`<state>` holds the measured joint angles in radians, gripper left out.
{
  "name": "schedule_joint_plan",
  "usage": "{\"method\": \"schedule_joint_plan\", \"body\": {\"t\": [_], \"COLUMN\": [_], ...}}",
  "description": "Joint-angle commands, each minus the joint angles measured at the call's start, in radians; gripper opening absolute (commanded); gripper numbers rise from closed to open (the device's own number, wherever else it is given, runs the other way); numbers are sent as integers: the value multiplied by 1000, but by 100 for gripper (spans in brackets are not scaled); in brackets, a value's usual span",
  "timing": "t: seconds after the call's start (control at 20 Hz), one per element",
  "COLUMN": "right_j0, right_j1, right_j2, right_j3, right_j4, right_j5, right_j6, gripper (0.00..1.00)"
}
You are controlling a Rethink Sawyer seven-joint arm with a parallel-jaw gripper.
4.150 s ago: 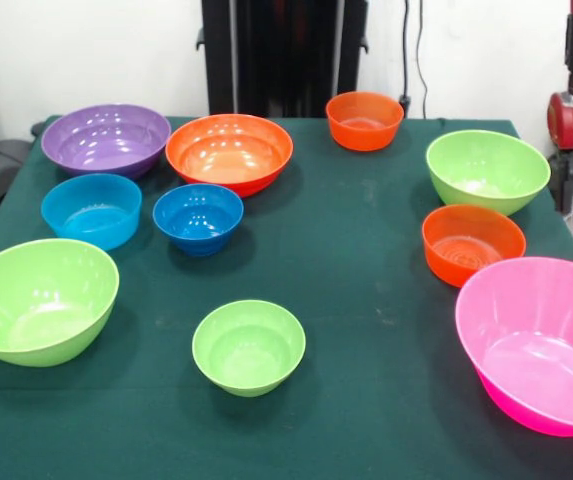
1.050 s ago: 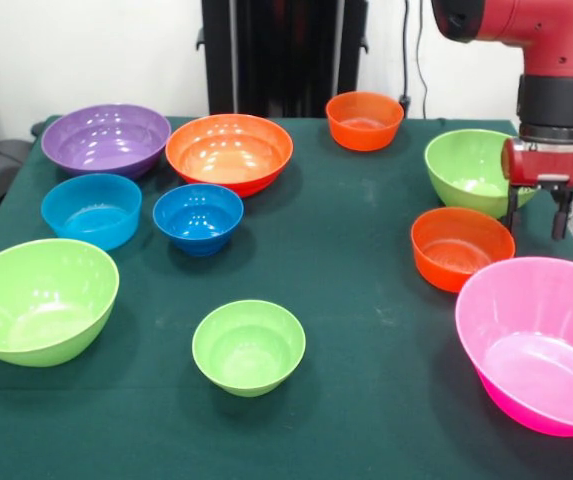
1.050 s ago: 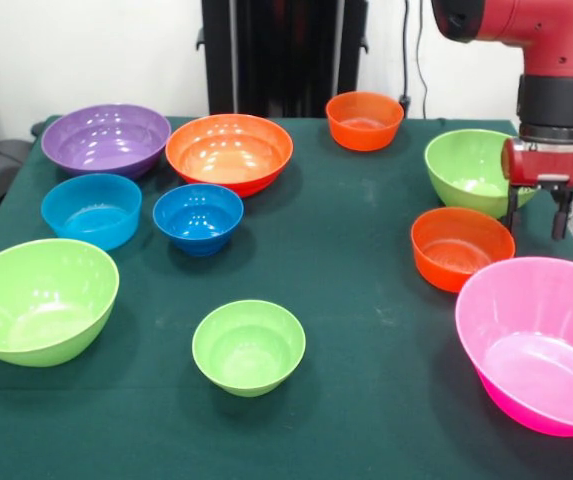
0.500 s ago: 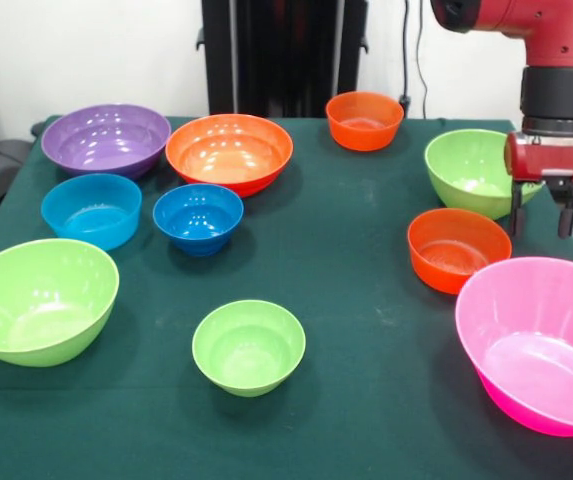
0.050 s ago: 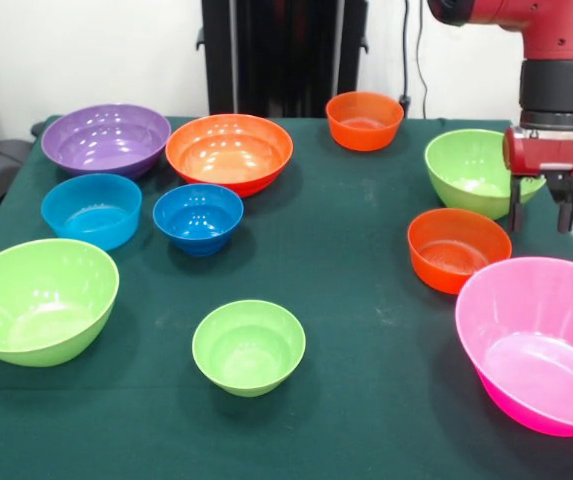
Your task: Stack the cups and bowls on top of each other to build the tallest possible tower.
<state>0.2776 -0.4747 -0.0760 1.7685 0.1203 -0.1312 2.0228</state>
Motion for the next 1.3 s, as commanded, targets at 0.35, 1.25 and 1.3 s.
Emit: {"method": "schedule_joint_plan", "body": {"t": [0.35, 1.25, 1.3], "right_j0": [-51, -87, -88], "right_j1": [-43, -42, -41], "right_j2": [142, 143, 142], "right_j3": [95, 121, 123], "right_j4": [-32, -67, -69], "right_j5": [68, 44, 41], "right_j6": [139, 110, 110], "gripper": [100, 100, 100]}}
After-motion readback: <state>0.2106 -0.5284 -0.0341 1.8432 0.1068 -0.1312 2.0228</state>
